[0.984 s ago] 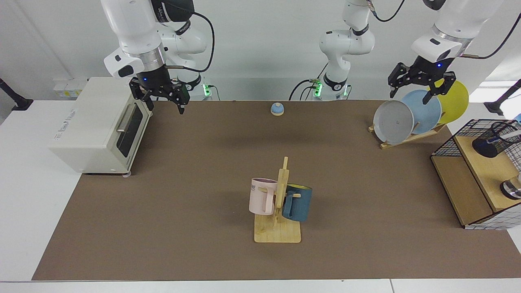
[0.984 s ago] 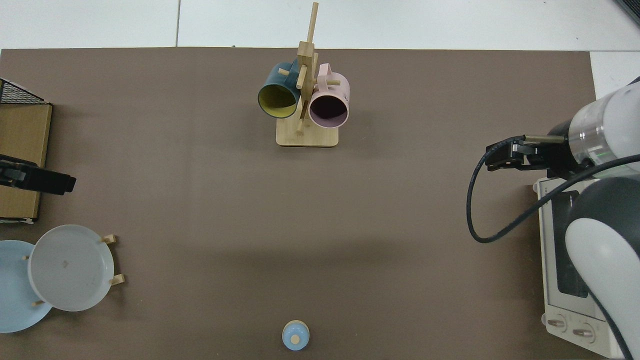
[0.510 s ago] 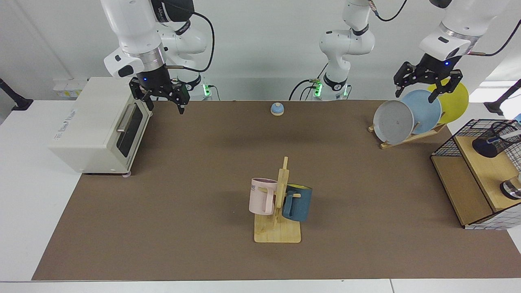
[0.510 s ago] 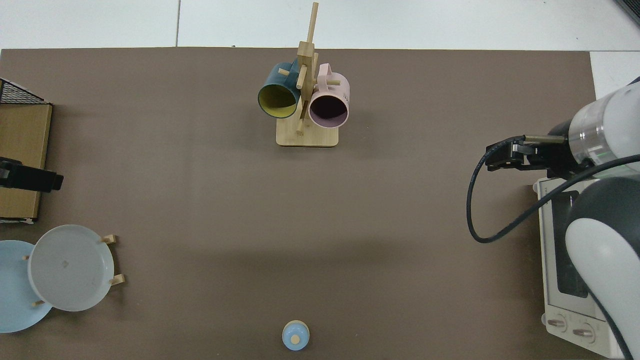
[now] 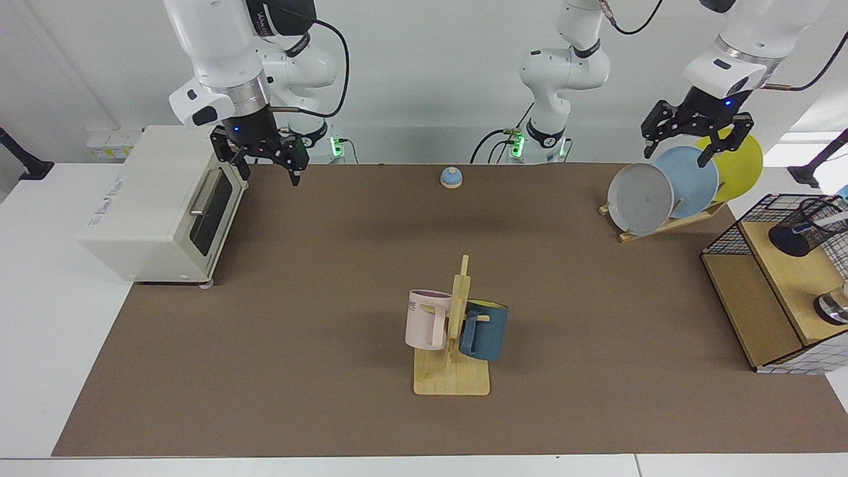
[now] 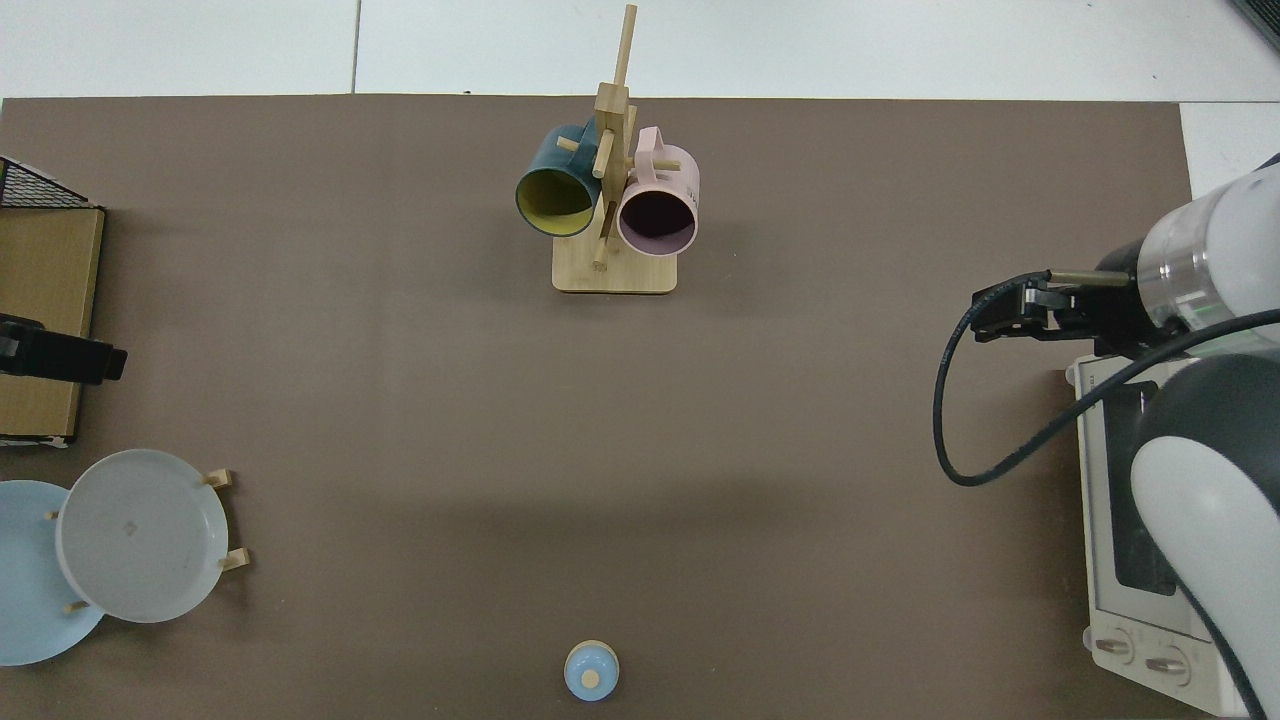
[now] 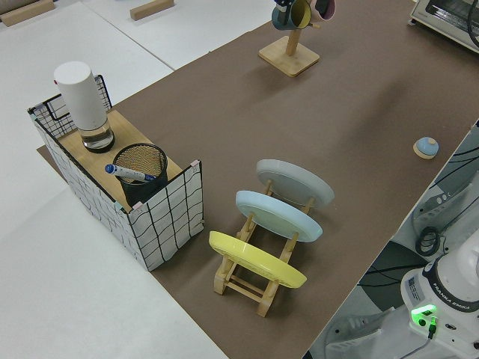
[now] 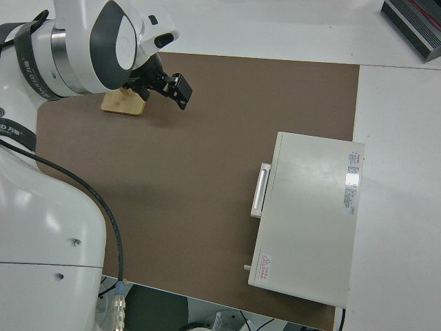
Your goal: Put markers into pen holder
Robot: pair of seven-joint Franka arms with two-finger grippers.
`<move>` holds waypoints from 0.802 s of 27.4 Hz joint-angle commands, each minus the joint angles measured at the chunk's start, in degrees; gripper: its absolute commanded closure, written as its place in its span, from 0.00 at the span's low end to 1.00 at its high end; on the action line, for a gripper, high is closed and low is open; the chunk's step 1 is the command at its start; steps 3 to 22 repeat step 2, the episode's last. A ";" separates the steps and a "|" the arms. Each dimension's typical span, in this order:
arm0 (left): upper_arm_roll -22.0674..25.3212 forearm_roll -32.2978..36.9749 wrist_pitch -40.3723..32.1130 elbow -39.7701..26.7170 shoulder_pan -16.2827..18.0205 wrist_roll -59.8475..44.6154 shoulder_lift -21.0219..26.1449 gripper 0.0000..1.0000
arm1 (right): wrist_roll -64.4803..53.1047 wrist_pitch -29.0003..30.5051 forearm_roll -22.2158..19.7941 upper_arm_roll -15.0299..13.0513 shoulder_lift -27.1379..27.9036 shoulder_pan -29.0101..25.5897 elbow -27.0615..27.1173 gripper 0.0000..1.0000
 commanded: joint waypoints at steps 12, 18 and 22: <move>1.27 -0.07 -1.11 0.84 -1.58 -0.94 0.05 0.00 | 0.55 -0.14 0.68 0.74 -0.43 -1.14 -0.10 0.01; 1.27 -0.07 -1.11 0.84 -1.58 -0.94 0.05 0.00 | 0.55 -0.14 0.68 0.74 -0.43 -1.14 -0.10 0.01; 1.27 -0.07 -1.11 0.84 -1.58 -0.94 0.05 0.00 | 0.55 -0.14 0.68 0.74 -0.43 -1.14 -0.10 0.01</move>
